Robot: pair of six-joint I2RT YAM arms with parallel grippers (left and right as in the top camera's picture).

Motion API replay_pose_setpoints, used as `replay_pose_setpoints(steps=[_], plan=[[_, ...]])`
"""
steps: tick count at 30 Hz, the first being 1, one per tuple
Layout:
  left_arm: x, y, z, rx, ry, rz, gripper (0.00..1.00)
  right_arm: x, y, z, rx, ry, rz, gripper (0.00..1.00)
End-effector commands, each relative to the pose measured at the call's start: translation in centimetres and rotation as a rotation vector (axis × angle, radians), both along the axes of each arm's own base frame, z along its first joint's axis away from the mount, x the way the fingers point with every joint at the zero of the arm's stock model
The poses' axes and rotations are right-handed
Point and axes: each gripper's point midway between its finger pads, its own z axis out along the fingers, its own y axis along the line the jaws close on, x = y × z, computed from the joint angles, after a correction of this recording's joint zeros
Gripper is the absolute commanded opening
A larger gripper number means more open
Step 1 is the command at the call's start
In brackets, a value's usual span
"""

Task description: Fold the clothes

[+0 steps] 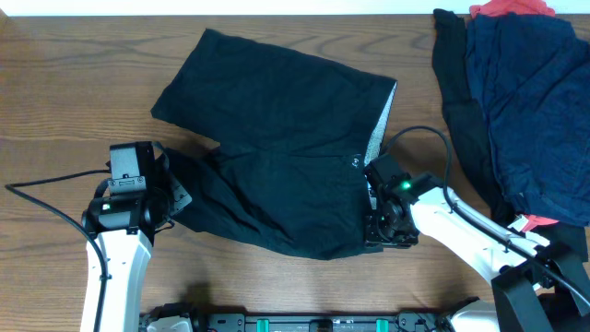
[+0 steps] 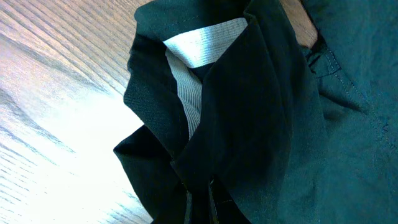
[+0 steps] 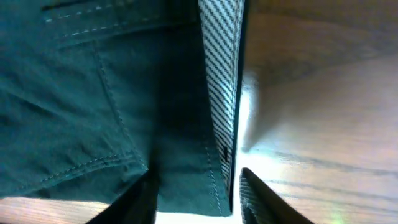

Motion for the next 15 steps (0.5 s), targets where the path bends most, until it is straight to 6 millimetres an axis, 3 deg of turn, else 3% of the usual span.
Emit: replay_pose_setpoints(steps=[1,12,13,15], plan=[[0.2,0.4,0.4,0.028,-0.005,-0.011,0.06,0.0,0.4,0.0,0.026,-0.005,-0.019,0.36],[0.3,0.4,0.4,0.029,-0.009,-0.013,0.06,-1.3,0.6,-1.1,0.062,0.022,-0.013,0.37],[0.3,0.4,0.4,0.029,-0.010,-0.013,0.06,-1.4,0.8,-1.2,0.070,0.027,-0.011,0.33],[0.3,0.4,0.4,0.030,-0.012,-0.014,0.06,-1.8,0.9,-1.4,0.070,0.032,-0.003,0.02]])
